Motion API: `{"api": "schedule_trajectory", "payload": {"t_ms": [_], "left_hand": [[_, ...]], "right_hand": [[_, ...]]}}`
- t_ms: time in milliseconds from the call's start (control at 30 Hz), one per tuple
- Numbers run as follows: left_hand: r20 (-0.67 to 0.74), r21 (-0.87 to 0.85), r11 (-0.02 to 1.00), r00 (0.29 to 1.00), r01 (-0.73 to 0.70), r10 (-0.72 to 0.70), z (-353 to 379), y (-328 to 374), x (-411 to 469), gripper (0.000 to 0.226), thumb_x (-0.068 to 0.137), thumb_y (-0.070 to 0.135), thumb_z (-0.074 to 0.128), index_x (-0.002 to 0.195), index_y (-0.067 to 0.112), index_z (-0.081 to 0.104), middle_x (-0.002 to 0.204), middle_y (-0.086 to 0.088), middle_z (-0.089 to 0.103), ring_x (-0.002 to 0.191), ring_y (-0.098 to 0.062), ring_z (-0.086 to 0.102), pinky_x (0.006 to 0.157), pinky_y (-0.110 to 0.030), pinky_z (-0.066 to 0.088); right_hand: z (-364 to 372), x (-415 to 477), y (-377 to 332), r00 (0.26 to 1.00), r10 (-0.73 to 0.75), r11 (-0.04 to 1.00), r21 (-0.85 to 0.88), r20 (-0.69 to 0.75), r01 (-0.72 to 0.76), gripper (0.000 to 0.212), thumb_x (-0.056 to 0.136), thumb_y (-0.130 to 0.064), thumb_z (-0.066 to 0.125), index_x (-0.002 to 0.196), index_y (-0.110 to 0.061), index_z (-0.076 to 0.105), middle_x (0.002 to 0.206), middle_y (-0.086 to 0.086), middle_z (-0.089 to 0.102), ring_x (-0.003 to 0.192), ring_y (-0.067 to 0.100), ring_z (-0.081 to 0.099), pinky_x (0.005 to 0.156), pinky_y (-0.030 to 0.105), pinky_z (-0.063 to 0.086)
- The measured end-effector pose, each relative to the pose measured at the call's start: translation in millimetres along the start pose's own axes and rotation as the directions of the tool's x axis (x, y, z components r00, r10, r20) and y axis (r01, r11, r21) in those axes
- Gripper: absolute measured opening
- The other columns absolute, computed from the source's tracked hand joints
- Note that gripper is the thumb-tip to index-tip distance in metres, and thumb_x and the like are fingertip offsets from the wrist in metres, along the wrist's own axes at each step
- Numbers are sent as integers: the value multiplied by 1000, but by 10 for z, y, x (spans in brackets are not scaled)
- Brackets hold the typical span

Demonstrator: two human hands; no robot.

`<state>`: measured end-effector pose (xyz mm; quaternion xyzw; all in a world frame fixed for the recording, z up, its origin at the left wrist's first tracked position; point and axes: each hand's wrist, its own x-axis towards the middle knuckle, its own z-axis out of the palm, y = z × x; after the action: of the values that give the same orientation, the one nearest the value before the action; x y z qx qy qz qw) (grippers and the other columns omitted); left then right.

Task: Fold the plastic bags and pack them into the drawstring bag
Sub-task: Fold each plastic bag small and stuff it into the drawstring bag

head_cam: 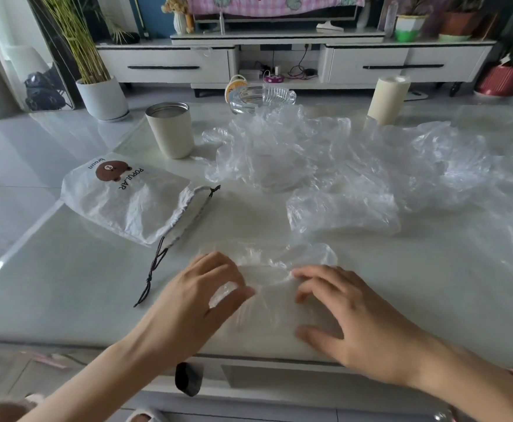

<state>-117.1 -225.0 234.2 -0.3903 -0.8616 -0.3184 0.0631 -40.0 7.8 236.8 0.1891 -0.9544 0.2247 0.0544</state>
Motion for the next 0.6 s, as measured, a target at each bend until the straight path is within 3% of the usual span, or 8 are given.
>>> {"api": "schedule_trajectory", "payload": {"t_ms": [133, 200, 267, 334, 400, 467, 534, 601], "left_hand": [[22, -122, 990, 998, 66, -64, -81, 2, -57, 44, 87, 64, 41, 91, 28, 66, 96, 17, 58, 83, -5, 59, 57, -8, 41], [59, -143, 987, 996, 68, -60, -113, -16, -58, 46, 80, 72, 46, 99, 33, 64, 104, 20, 58, 94, -5, 60, 68, -14, 47], [73, -110, 993, 996, 52, -45, -117, -64, -47, 54, 69, 76, 57, 106, 37, 60, 108, 24, 57, 102, 3, 57, 83, -10, 43], [-5, -63, 996, 998, 61, -61, -80, -96, -24, 56, 67, 72, 60, 111, 37, 55, 107, 25, 56, 97, 10, 55, 82, -2, 38], [-122, -70, 990, 984, 120, -128, -26, -109, 30, 43, 74, 61, 54, 95, 24, 62, 93, 16, 59, 82, 2, 56, 70, -6, 39], [-197, -97, 975, 956, 201, -217, 19, -101, 117, 55, 80, 58, 44, 73, 5, 60, 70, -1, 58, 68, -15, 52, 62, -23, 40], [-216, -82, 959, 935, 270, -281, 31, -98, 207, 62, 83, 57, 42, 66, 0, 58, 57, -2, 57, 61, -21, 50, 58, -25, 38], [-206, 25, 949, 930, 315, -304, 40, -112, 280, 54, 88, 51, 42, 61, 4, 51, 52, -1, 54, 54, -21, 47, 52, -25, 35]], "right_hand": [[109, 140, 32, 987, -13, 1000, -13, -160, 11, 15, 86, -32, 50, 83, -19, 58, 103, -6, 61, 96, 3, 48, 89, 9, 27], [87, 214, 28, 973, 113, 987, 138, -200, -86, 12, 90, -23, 55, 82, -16, 59, 96, -5, 63, 90, 3, 51, 85, 13, 35], [41, 290, 48, 947, 282, 897, 394, -157, -202, 11, 93, -18, 56, 83, -14, 59, 85, -6, 64, 81, 2, 55, 76, 16, 41], [36, 369, 104, 901, 404, 827, 485, -157, -286, 14, 93, -19, 55, 80, -19, 59, 79, -6, 66, 77, 8, 59, 73, 24, 45], [34, 459, 113, 857, 474, 790, 525, -199, -316, 20, 94, -25, 51, 78, -20, 61, 78, -7, 66, 79, 10, 62, 77, 31, 47], [44, 510, 40, 825, 524, 756, 562, -212, -336, 40, 95, -47, 41, 80, -17, 63, 75, -6, 66, 78, 11, 62, 79, 33, 48], [30, 515, -78, 846, 506, 774, 522, -169, -358, 61, 85, -69, 27, 84, -17, 60, 72, -4, 63, 72, 7, 58, 73, 29, 44], [64, 496, -140, 883, 433, 844, 423, -178, -329, 56, 80, -73, 32, 85, -22, 54, 73, -7, 60, 67, 4, 53, 65, 22, 40]]}}
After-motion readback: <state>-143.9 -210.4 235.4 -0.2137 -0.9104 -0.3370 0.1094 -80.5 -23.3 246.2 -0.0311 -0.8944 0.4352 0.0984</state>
